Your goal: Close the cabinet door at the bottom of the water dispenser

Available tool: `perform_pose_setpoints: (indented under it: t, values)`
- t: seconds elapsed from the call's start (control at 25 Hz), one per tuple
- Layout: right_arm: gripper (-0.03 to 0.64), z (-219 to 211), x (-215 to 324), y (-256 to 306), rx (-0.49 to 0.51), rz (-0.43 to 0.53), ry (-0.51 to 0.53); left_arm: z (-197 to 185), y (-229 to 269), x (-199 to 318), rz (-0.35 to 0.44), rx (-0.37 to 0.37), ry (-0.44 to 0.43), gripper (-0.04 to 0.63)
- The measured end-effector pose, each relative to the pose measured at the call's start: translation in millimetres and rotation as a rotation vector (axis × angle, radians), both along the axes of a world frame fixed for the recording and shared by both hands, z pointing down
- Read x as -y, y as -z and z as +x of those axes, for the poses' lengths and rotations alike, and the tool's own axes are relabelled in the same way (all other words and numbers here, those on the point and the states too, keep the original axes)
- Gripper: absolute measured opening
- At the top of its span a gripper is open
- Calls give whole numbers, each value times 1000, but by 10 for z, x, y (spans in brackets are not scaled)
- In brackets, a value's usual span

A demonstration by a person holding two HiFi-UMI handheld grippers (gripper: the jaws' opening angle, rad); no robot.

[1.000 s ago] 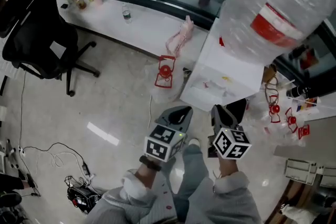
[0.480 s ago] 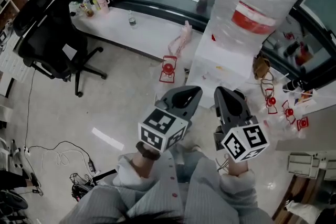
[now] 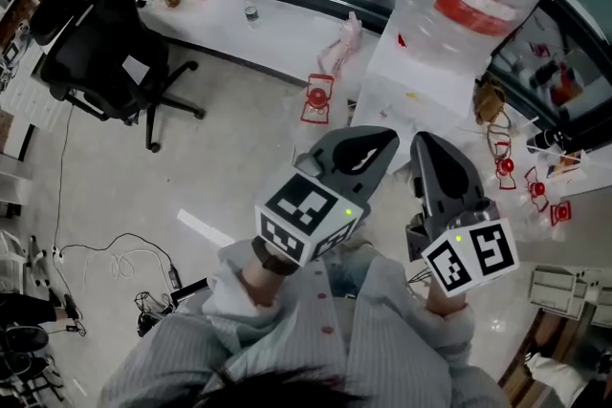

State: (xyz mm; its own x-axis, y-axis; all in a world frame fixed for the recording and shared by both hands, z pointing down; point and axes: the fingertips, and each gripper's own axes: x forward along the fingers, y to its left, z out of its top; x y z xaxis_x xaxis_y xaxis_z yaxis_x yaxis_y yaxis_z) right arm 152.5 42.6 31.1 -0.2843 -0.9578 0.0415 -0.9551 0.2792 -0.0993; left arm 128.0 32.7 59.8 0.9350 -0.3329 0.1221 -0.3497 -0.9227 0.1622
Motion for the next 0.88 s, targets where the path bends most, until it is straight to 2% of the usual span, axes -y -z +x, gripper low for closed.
perform_pose_setpoints:
  t: [0.28,0.72,0.88]
  values:
    - [14,-66,68,39,-1,8,21,-64,18,75,39,-9,33,11]
    - [14,-102,153,-17,-15,-20,30,-47,-58,129,29,-6,37,11]
    - [14,-113,165,-51,-14,-33,34,-65,-62,153,-5,-27,37,11]
